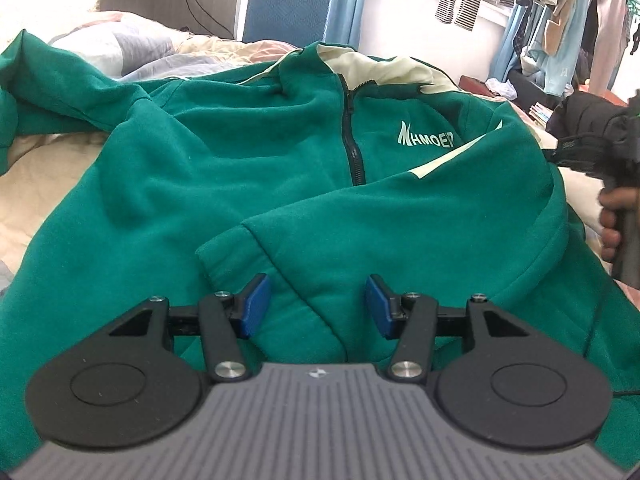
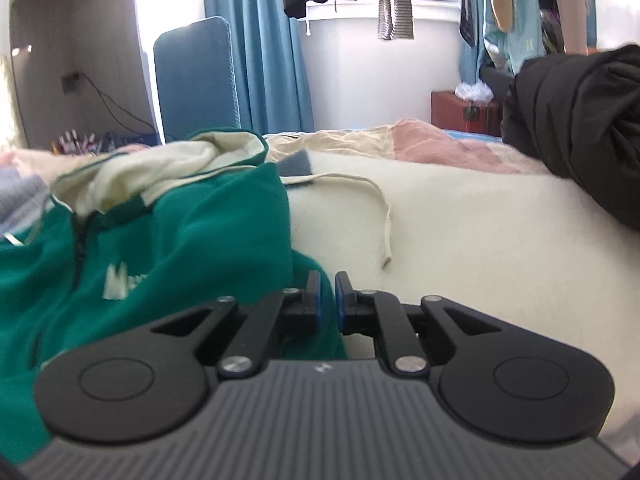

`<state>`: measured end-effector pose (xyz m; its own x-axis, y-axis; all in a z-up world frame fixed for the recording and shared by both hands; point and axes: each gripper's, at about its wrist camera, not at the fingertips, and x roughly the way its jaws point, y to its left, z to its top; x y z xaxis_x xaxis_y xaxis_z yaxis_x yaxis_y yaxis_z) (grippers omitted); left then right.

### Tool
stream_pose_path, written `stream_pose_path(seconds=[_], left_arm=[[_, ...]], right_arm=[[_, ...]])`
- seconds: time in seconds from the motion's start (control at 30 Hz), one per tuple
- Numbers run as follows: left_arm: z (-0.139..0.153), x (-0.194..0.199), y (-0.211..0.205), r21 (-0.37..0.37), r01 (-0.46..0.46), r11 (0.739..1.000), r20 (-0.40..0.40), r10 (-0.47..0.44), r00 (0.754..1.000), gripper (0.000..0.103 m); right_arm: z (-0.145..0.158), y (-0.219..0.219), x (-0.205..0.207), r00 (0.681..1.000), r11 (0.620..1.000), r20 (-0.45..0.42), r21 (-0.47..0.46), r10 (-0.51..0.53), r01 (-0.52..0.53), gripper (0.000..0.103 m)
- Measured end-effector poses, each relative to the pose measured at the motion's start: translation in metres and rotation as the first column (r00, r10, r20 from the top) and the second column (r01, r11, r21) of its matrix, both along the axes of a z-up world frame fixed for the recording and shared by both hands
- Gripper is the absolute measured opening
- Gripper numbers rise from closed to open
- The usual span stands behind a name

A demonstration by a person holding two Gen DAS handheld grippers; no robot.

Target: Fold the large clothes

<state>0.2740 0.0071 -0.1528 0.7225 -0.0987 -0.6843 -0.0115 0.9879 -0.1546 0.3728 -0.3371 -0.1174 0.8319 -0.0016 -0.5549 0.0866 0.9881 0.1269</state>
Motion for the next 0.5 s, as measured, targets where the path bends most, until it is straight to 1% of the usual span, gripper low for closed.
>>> stream_pose_path(seconds=[0.13,0.23,0.33,0.4,0.5], left_arm=[[0.003,-0.003,0.001,0.002,0.001,1.000,0.006,-0.001,1.000,0.058],[0.006,-0.008,0.001,0.008,0.003,1.000,0.019,-0.003,1.000,0.058],[0.011,-0.016,0.003,-0.003,0.007,1.000,0.027,-0.007,1.000,0.058],[0.017,-0.023,0.004,-0.011,0.013,1.000,0.039,-0.012,0.999,0.058],[0.025,-0.035,0.005,-0.007,0.023,1.000,0.064,-0.023,0.998,0.059]], right_arm=[[0.020,0.013,-0.030,1.000,1.000,0.013,0.018,0.022,-0.022,0.012],[0.035,0.019,-0.060,0.999,0.997,0.037,0.079,0.013,-0.016,0.012],[0.047,0.028,-0.092,0.999,0.994,0.053,0.106,0.003,-0.008,0.012],[0.052,0.037,-0.114,0.998,0.990,0.062,0.141,0.007,-0.016,0.012],[0.056,0.056,-0.143,0.997,0.986,0.070,0.157,0.038,-0.049,0.012]])
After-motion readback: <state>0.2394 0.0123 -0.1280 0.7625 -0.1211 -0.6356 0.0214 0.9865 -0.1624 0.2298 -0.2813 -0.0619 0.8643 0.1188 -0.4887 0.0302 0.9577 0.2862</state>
